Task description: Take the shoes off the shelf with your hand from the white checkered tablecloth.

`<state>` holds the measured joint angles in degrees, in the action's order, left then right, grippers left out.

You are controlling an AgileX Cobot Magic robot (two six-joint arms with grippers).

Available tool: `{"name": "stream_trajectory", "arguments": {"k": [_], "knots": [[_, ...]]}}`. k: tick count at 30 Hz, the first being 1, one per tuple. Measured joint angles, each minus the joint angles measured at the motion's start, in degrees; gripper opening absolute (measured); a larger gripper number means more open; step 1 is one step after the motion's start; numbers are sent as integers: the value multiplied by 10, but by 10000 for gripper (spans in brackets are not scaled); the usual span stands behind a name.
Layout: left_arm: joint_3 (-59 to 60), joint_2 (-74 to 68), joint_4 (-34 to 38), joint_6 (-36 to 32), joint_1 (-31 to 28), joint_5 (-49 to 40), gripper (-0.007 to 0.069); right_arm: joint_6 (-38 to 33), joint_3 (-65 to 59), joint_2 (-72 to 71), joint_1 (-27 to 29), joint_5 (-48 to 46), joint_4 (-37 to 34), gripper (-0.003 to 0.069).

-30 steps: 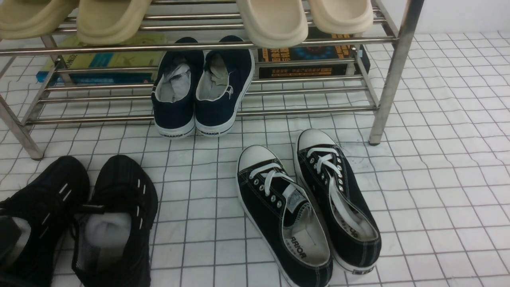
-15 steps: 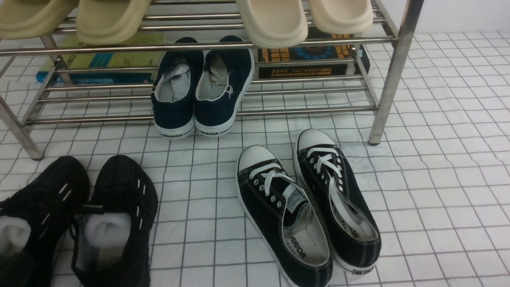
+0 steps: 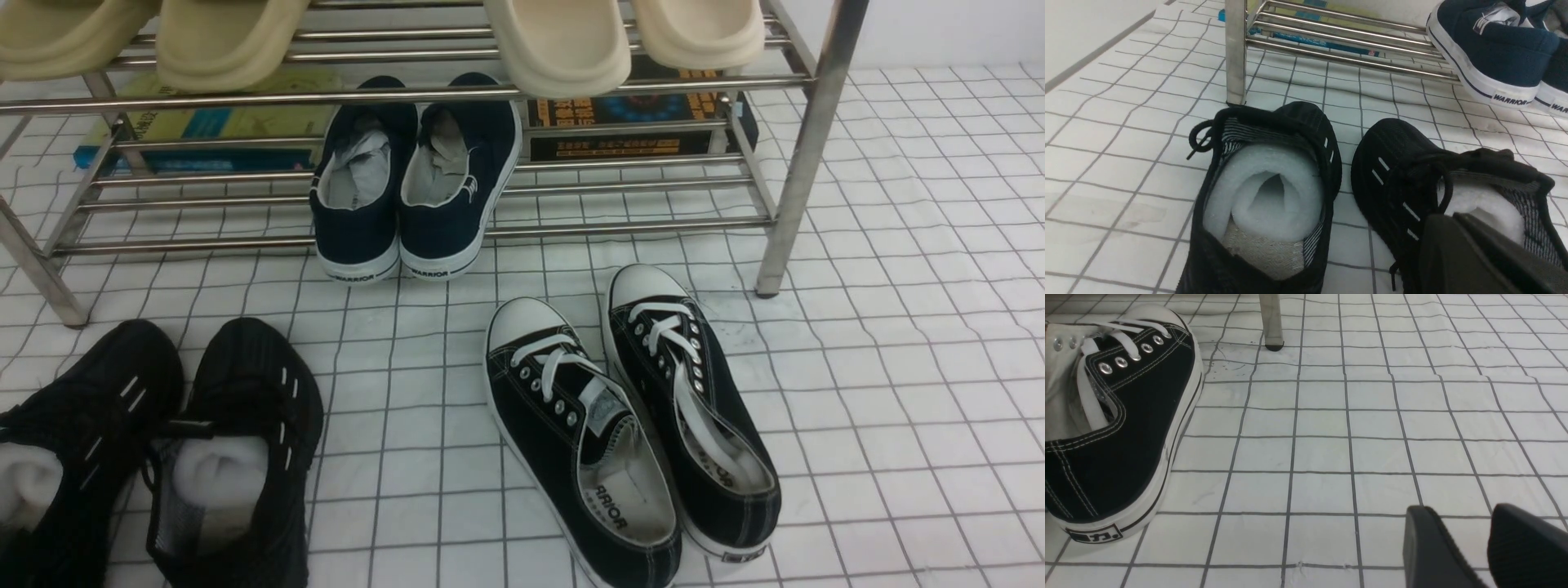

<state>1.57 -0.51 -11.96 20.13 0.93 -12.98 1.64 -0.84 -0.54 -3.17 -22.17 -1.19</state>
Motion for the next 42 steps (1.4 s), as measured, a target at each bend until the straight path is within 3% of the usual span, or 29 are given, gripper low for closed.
{"name": "stream_trajectory", "arguments": {"k": [11, 42], "knots": [[1, 0, 72, -113, 5, -71, 38, 0, 0, 0, 0, 0, 0, 239], [0, 12, 80, -117, -8, -82, 64, 1, 0, 0, 0, 0, 0, 239]]}}
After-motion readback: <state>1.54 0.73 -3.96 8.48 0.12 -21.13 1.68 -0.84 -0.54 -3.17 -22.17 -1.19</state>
